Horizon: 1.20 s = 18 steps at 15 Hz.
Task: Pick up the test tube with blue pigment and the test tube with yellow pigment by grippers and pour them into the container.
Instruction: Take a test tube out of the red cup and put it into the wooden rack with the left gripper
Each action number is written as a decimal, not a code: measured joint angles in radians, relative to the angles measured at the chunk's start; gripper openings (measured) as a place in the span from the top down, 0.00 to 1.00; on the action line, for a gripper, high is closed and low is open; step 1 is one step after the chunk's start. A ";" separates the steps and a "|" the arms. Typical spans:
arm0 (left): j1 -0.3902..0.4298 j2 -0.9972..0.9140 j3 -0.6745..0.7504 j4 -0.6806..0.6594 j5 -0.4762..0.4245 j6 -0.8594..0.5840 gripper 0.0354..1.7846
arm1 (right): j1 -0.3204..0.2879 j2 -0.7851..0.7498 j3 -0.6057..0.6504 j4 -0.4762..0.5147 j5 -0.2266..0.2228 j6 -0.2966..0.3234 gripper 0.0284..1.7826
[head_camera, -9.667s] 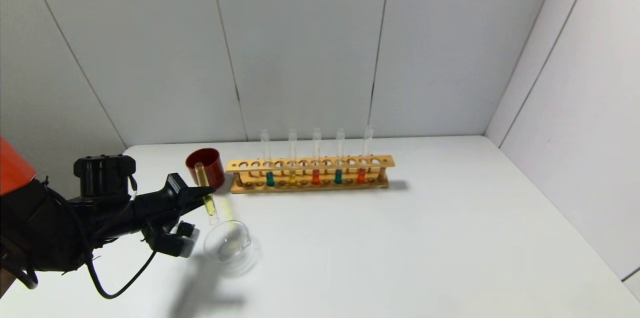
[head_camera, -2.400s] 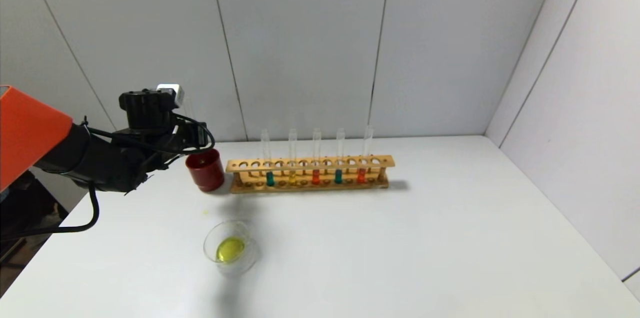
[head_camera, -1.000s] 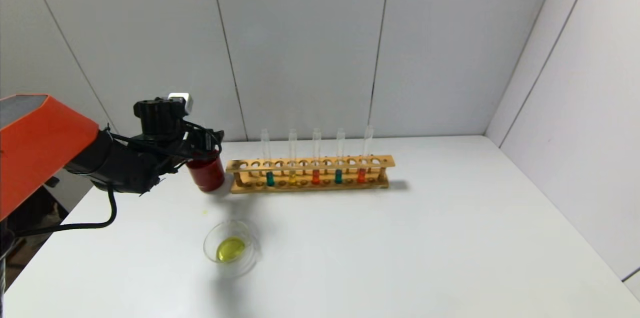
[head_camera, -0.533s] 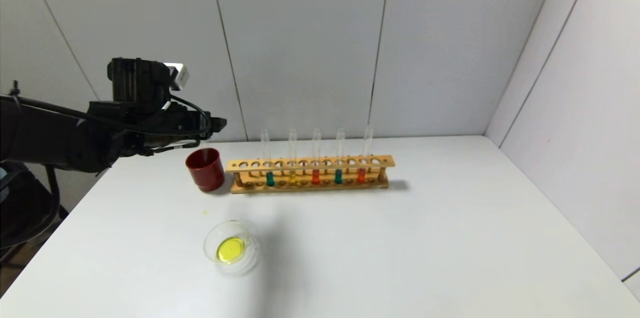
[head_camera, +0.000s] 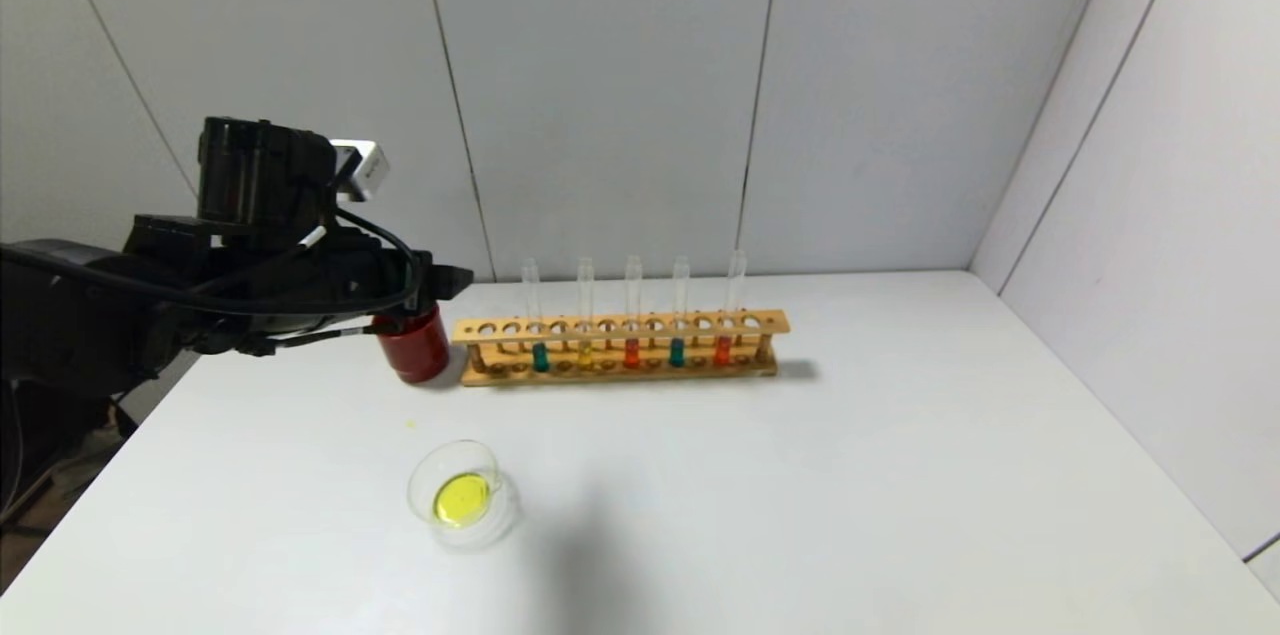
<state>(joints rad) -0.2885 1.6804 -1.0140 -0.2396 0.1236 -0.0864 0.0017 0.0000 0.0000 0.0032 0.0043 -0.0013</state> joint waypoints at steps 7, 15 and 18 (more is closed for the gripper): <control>-0.072 0.111 0.015 -0.151 0.005 -0.071 0.02 | 0.000 0.000 0.000 0.000 0.000 0.000 0.02; -0.089 0.289 -0.062 -0.243 0.012 -0.069 0.02 | 0.000 0.000 0.000 0.000 0.000 0.000 0.02; -0.087 0.345 -0.113 -0.244 0.012 -0.066 0.02 | 0.000 0.000 0.000 0.000 0.000 0.000 0.02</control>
<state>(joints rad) -0.3751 2.0257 -1.1266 -0.4834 0.1355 -0.1528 0.0013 0.0000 0.0000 0.0032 0.0043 -0.0013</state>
